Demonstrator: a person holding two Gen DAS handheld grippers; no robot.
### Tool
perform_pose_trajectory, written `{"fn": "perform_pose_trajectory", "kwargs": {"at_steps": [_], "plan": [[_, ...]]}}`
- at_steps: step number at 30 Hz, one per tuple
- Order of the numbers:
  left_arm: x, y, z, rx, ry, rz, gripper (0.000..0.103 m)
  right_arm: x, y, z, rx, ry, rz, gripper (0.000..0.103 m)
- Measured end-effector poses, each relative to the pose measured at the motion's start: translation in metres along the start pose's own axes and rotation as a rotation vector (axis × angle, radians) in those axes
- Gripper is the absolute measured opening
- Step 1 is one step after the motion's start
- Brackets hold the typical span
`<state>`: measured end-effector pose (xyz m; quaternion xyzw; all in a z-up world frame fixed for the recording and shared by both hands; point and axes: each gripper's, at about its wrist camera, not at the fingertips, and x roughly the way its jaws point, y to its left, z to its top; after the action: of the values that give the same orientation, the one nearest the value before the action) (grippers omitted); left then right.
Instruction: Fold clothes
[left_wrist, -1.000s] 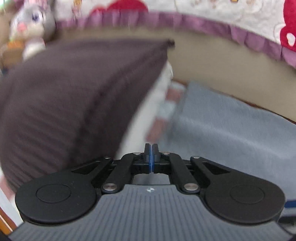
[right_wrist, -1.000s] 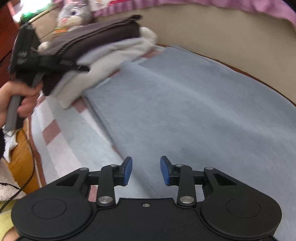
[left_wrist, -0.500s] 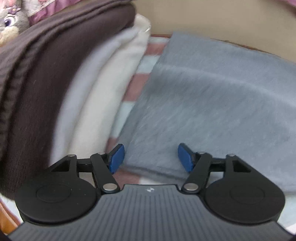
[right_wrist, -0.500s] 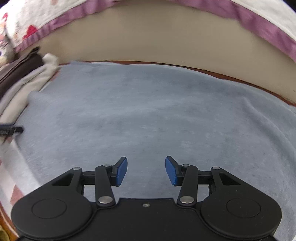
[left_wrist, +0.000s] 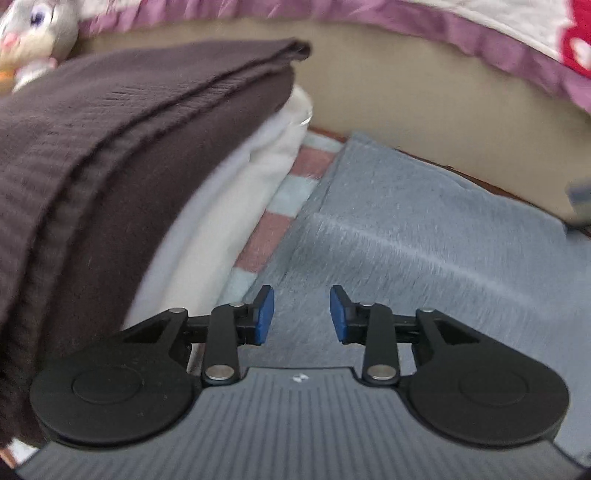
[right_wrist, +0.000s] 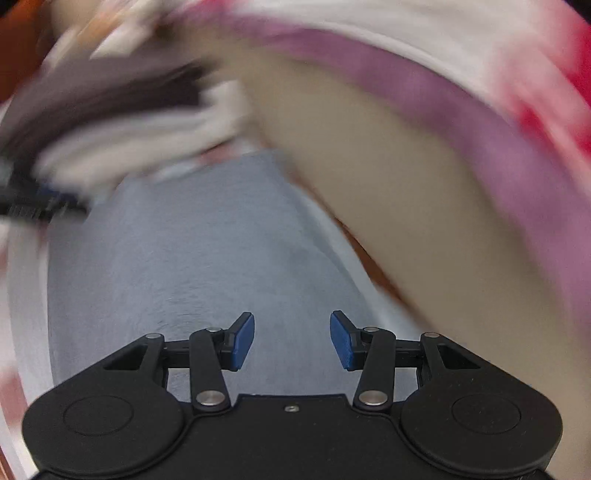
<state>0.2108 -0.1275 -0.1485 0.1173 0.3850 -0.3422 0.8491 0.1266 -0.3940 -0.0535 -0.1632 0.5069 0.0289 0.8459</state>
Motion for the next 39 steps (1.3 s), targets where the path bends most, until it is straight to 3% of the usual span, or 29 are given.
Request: {"fn": "perform_pose_trajectory", "kwargs": {"at_steps": [1, 3, 6, 11, 15, 17, 18, 20, 21, 22, 28, 31, 35, 37, 39], "plan": [[-0.001, 0.004, -0.01, 0.015, -0.008, 0.0, 0.033, 0.005, 0.006, 0.02, -0.121, 0.015, 0.002, 0.054], [0.003, 0.014, -0.015, -0.005, 0.029, -0.032, 0.033, 0.024, 0.01, 0.049, -0.21, -0.008, 0.001, 0.054], [0.005, 0.021, -0.01, -0.055, 0.026, -0.083, 0.033, 0.073, 0.0, 0.078, -0.121, -0.007, 0.014, 0.051], [0.014, 0.003, -0.013, 0.044, 0.03, -0.072, 0.034, 0.135, -0.012, 0.102, -0.002, -0.049, 0.016, 0.049], [0.013, -0.007, -0.016, 0.106, 0.017, -0.062, 0.039, 0.165, -0.014, 0.107, 0.03, -0.008, 0.007, 0.049], [0.014, -0.006, -0.015, 0.097, 0.025, -0.068, 0.04, 0.17, -0.015, 0.104, 0.073, -0.006, 0.065, 0.039], [0.015, -0.004, -0.015, 0.087, 0.03, -0.071, 0.04, 0.17, -0.016, 0.103, 0.105, -0.007, 0.107, 0.023], [0.016, 0.001, -0.013, 0.055, 0.039, -0.058, 0.04, 0.167, -0.019, 0.098, 0.169, -0.007, 0.163, 0.018], [0.017, 0.004, -0.012, 0.039, 0.042, -0.048, 0.04, 0.165, -0.019, 0.095, 0.183, -0.009, 0.185, 0.01], [0.017, 0.006, -0.012, 0.03, 0.045, -0.052, 0.04, 0.162, -0.017, 0.092, 0.179, -0.021, 0.18, 0.004], [0.017, 0.0, -0.014, 0.06, 0.048, -0.028, 0.041, 0.124, -0.003, 0.092, 0.171, -0.223, -0.058, 0.003], [0.017, -0.004, -0.015, 0.079, 0.055, -0.004, 0.041, 0.118, -0.005, 0.1, 0.157, -0.266, -0.151, 0.003], [0.015, -0.008, -0.016, 0.127, 0.086, 0.057, 0.041, 0.132, -0.011, 0.118, 0.153, -0.258, -0.176, 0.003], [0.013, -0.011, -0.016, 0.148, 0.1, 0.076, 0.042, 0.163, -0.01, 0.119, 0.167, -0.133, -0.146, 0.005], [0.011, -0.01, -0.016, 0.151, 0.108, 0.075, 0.042, 0.177, -0.003, 0.118, 0.17, -0.091, -0.167, 0.009]]}}
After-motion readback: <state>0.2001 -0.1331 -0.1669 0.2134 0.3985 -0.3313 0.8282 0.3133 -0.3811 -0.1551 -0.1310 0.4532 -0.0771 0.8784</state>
